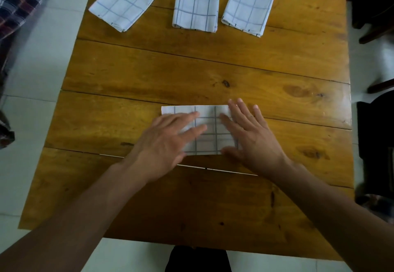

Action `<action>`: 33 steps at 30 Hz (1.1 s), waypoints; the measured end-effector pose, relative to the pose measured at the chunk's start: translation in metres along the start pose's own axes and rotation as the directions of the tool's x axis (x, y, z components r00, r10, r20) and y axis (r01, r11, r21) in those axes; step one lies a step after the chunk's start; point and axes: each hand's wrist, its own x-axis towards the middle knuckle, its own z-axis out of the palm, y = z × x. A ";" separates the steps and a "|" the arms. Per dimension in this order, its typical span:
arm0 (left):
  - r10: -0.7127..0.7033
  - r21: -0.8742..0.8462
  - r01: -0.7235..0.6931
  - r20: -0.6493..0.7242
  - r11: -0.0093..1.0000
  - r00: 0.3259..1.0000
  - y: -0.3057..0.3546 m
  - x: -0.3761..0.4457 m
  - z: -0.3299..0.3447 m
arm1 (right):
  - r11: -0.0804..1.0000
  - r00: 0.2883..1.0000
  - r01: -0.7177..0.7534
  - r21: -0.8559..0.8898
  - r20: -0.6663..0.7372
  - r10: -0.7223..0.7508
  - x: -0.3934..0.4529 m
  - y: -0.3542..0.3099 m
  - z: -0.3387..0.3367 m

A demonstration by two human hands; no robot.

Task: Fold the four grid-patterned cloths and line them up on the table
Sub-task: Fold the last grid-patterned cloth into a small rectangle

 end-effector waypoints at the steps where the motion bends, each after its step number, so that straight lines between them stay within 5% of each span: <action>1: 0.010 -0.023 -0.009 0.023 1.000 1.000 0.002 0.000 0.003 | 1.000 1.000 0.023 0.007 -0.022 -0.023 -0.002 -0.003 0.000; 7: -0.015 -0.041 0.015 -0.006 0.999 1.000 0.003 0.000 0.005 | 0.991 0.999 -0.039 0.129 0.039 0.034 -0.006 0.004 -0.002; 16: -0.062 0.121 0.064 -0.017 0.991 0.998 0.033 0.017 -0.004 | 0.997 0.991 -0.042 0.070 0.133 0.033 -0.005 0.010 0.006; 24: -0.134 -0.007 0.135 -0.174 0.991 0.976 0.031 0.020 -0.012 | 0.984 0.986 0.072 0.161 -0.162 -0.045 -0.010 0.003 0.011; 29: -0.223 -0.136 0.196 -0.228 0.971 0.948 0.030 0.014 -0.033 | 0.957 0.919 0.152 0.247 -0.393 -0.045 -0.019 -0.004 -0.006; 33: -0.192 0.023 0.201 -0.202 0.979 0.960 0.049 0.001 -0.064 | 0.959 0.921 0.084 0.270 -0.389 0.029 -0.027 -0.012 -0.039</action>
